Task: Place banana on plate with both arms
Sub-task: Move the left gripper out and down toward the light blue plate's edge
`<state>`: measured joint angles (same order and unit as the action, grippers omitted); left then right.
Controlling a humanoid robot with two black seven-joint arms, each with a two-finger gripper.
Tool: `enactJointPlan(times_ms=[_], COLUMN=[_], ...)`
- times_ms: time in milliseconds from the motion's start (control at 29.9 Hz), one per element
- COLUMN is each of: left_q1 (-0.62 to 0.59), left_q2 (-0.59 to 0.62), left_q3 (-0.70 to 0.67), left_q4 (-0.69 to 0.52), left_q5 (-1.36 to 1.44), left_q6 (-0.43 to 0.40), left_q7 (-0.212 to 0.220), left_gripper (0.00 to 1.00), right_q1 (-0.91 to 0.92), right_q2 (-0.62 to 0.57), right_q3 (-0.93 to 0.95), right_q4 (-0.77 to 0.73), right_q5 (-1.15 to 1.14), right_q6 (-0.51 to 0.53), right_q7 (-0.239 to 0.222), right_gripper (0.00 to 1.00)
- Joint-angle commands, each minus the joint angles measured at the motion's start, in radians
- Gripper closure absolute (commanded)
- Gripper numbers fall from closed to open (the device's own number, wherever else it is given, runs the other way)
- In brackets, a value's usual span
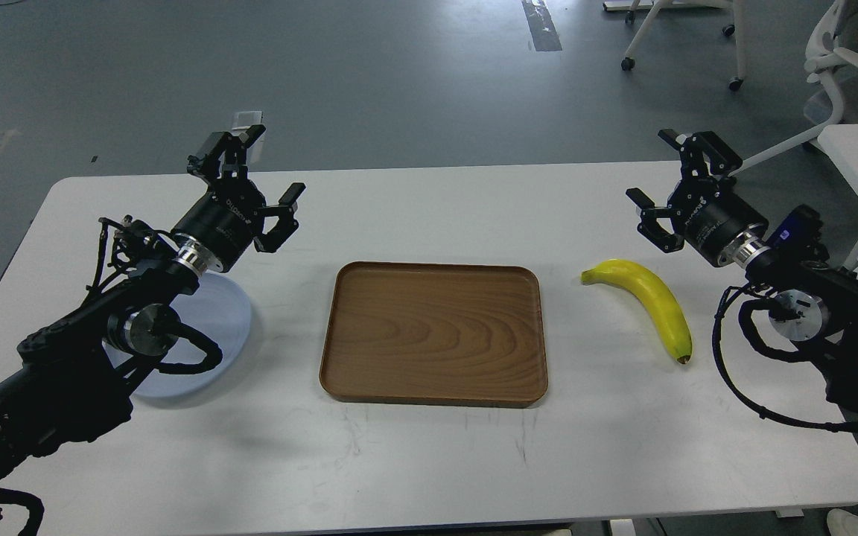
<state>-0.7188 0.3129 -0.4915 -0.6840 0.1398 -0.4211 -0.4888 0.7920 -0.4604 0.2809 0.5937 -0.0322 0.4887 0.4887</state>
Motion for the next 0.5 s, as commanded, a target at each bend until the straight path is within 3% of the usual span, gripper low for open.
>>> enactJointPlan(times_ms=[0,468], left_q1=[0.002,-0.001], left_q2=[0.002,0.046], left_q3=[-0.001,0.013], left_q4=[0.000,0.017], left_q5=[0.000,0.003], left_q6=[0.001,-0.047], left_q7=[0.000,0.001], left_gripper=[0.00,0.00], right_q1=[-0.004,-0.005], right_q2=[0.000,0.005], right_q3=[0.000,-0.003], right_q4=[0.000,-0.012], right_q5=[0.000,0.000], right_q6=[0.000,0.000], right_q7=[0.000,0.000], right_gripper=[0.01,0.01])
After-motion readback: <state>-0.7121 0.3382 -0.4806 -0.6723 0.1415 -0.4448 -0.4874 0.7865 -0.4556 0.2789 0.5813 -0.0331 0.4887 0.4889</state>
